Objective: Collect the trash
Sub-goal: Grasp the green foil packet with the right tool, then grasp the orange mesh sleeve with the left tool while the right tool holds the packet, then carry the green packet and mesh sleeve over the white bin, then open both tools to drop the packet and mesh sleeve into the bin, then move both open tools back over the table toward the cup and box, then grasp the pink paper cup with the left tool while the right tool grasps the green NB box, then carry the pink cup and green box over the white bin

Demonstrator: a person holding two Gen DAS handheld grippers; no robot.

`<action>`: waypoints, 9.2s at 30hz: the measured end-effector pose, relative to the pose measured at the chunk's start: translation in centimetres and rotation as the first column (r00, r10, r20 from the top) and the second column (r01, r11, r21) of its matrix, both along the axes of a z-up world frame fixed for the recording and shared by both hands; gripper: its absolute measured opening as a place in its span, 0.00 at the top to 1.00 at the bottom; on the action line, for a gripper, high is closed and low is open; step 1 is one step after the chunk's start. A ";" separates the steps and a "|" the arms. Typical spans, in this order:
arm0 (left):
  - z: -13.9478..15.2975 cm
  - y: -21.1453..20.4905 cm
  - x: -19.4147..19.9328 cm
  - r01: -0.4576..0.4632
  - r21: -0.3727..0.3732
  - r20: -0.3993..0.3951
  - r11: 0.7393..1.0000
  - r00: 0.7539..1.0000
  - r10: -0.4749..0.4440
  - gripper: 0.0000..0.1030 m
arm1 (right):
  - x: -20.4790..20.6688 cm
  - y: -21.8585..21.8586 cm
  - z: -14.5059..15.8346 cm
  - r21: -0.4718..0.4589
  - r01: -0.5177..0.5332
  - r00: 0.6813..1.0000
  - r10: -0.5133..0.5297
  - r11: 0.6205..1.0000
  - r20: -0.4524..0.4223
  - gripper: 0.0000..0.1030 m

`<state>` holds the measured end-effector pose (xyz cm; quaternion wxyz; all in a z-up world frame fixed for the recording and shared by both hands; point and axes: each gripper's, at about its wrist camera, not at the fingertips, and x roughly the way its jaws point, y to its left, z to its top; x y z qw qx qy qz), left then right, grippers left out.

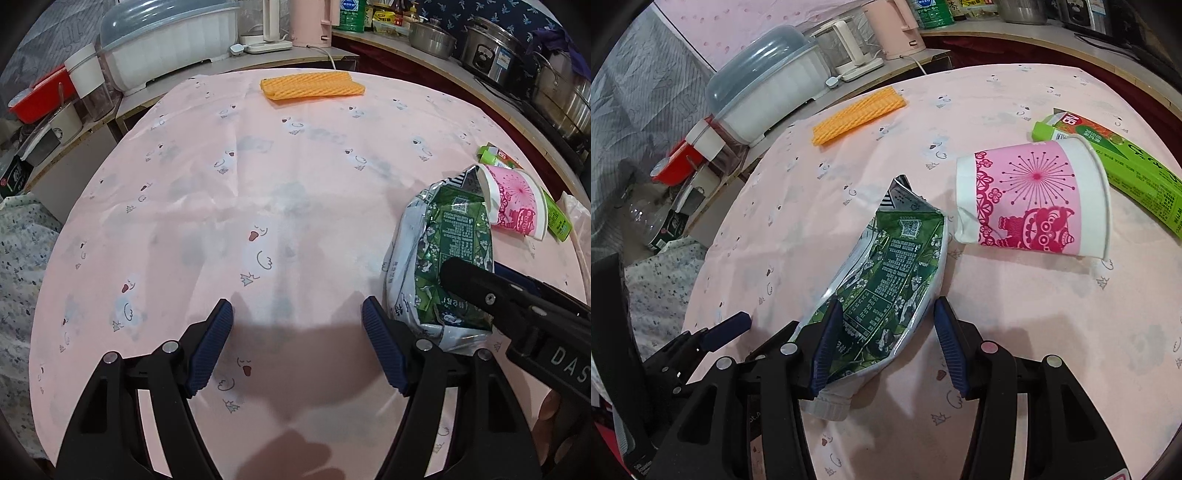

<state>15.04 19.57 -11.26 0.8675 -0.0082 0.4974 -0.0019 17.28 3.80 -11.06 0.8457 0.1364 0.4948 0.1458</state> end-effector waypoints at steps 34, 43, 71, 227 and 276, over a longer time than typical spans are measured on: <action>4.6 -0.7 3.9 -0.008 -0.033 0.092 0.999 0.996 0.011 0.33 | 1.7 -3.6 7.8 0.025 0.104 0.976 -0.106 0.994 0.187 0.84; 4.9 -0.2 12.6 -0.009 -0.052 0.113 0.999 0.993 0.014 0.33 | 8.3 -6.0 8.7 0.052 0.175 0.961 -0.182 0.983 0.209 0.84; 1.4 -1.7 22.1 0.171 0.026 0.068 0.985 0.983 -0.172 0.91 | 14.0 -6.8 7.3 0.055 0.195 0.963 -0.202 0.979 0.181 0.84; 1.6 -16.9 7.8 0.104 -0.066 -0.008 0.992 0.994 -0.105 0.14 | 0.6 -20.0 4.7 -0.047 0.365 0.926 -0.357 0.930 0.122 0.45; 6.2 -21.6 3.0 0.230 -0.051 0.064 0.972 0.972 -0.227 0.18 | -2.9 -20.4 5.0 -0.117 0.232 0.967 -0.216 0.966 0.135 0.81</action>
